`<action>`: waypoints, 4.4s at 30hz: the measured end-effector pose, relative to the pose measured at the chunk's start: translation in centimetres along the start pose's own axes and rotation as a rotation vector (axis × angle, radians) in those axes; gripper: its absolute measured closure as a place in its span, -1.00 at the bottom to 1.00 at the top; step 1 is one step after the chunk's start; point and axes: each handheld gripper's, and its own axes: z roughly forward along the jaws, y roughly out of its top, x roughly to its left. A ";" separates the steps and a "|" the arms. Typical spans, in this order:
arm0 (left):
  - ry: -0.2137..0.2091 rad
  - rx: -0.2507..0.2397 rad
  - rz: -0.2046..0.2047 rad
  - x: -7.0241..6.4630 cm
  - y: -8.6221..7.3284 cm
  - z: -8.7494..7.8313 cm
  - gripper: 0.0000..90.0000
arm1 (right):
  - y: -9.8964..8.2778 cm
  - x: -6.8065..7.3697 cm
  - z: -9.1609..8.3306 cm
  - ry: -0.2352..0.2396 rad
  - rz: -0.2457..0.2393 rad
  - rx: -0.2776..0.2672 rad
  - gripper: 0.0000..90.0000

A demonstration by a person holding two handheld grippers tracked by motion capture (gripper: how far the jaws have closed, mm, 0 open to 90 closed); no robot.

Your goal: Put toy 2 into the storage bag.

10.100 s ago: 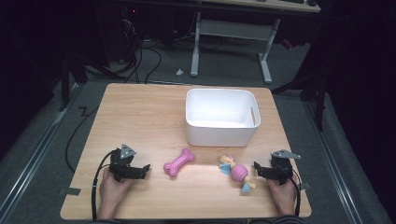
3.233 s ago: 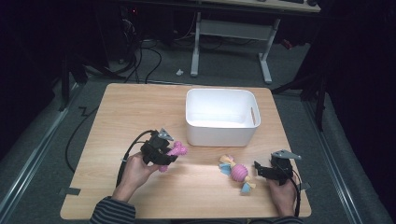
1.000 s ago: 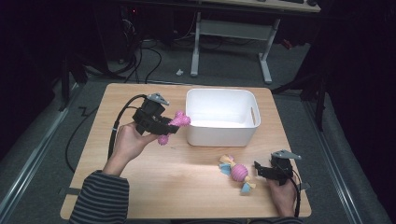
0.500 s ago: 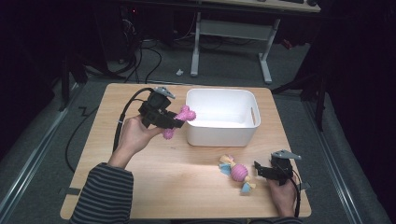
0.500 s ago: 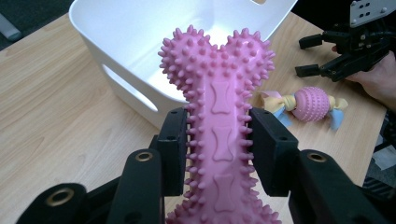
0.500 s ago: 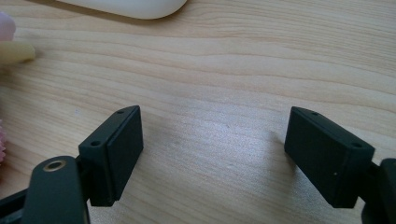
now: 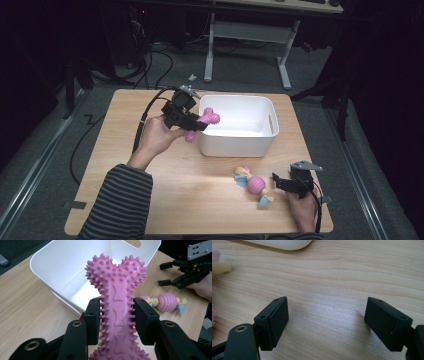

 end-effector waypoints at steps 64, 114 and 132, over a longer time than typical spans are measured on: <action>0.053 0.074 0.016 1.7 4.3 10.7 0.32 | 0.0 0.0 0.0 0.003 -0.001 0.000 -0.57; 0.057 0.075 0.008 1.4 3.5 9.9 0.03 | 0.0 0.0 0.0 0.005 -0.003 0.000 -0.56; 0.131 -0.033 0.026 0.6 1.2 3.3 -0.18 | 0.0 0.0 0.0 0.003 0.002 -0.001 -0.56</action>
